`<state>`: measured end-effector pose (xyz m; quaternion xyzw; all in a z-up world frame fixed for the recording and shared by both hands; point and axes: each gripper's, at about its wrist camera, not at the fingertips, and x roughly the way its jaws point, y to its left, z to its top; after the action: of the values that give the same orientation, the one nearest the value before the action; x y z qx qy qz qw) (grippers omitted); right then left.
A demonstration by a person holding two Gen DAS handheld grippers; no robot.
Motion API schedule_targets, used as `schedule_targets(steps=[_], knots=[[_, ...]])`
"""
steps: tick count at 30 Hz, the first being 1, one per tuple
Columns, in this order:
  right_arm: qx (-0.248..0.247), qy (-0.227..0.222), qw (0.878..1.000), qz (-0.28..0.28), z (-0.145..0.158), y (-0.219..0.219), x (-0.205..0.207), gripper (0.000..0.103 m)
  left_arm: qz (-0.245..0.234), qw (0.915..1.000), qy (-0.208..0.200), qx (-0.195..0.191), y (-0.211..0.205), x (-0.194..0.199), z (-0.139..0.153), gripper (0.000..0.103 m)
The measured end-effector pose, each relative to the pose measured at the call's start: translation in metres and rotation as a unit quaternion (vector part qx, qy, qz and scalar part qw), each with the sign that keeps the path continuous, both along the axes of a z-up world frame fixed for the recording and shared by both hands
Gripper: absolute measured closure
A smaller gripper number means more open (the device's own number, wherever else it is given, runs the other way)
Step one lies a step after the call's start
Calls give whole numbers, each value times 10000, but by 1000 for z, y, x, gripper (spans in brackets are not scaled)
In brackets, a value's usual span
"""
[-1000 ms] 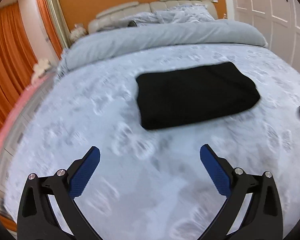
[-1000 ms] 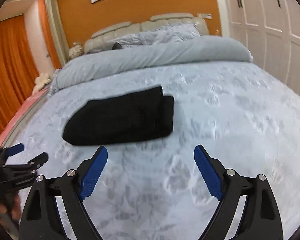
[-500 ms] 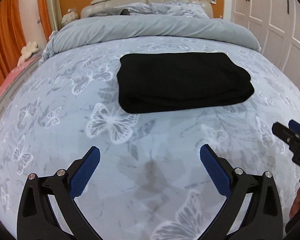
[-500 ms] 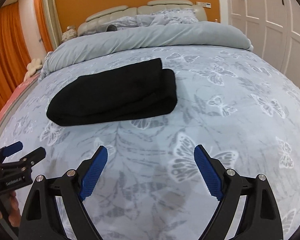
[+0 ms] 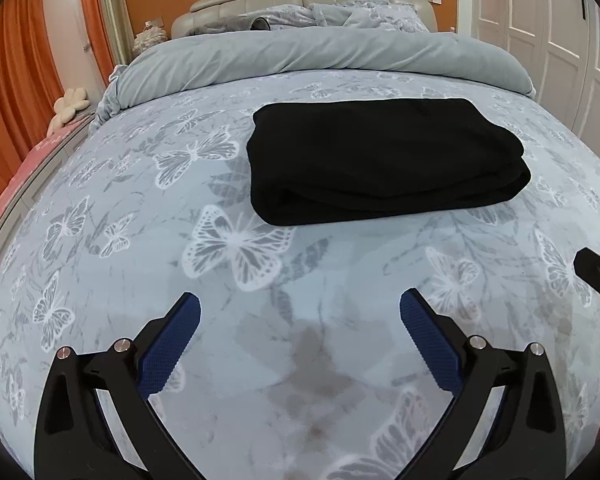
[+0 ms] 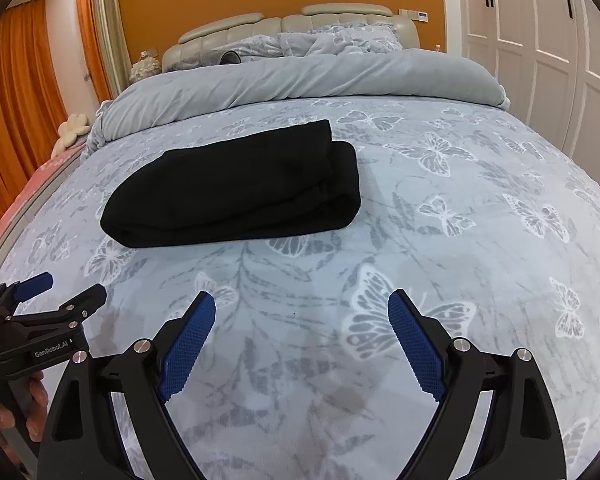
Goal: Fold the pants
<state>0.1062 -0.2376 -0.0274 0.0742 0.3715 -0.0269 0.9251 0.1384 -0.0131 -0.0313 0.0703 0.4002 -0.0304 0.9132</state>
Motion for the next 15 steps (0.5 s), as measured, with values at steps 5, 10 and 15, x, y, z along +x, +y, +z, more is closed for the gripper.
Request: schedule_targets(steps=[5, 10, 15], knots=[[-41, 20, 10000, -4, -2, 3, 0, 16, -1, 10000, 3, 11, 0, 0, -1, 5], [-36, 35, 10000, 12, -3, 4, 1, 16, 50, 10000, -31, 40, -1, 1, -2, 5], [-45, 47, 10000, 13, -4, 4, 1, 16, 56, 9999, -75, 64, -2, -1, -3, 5]])
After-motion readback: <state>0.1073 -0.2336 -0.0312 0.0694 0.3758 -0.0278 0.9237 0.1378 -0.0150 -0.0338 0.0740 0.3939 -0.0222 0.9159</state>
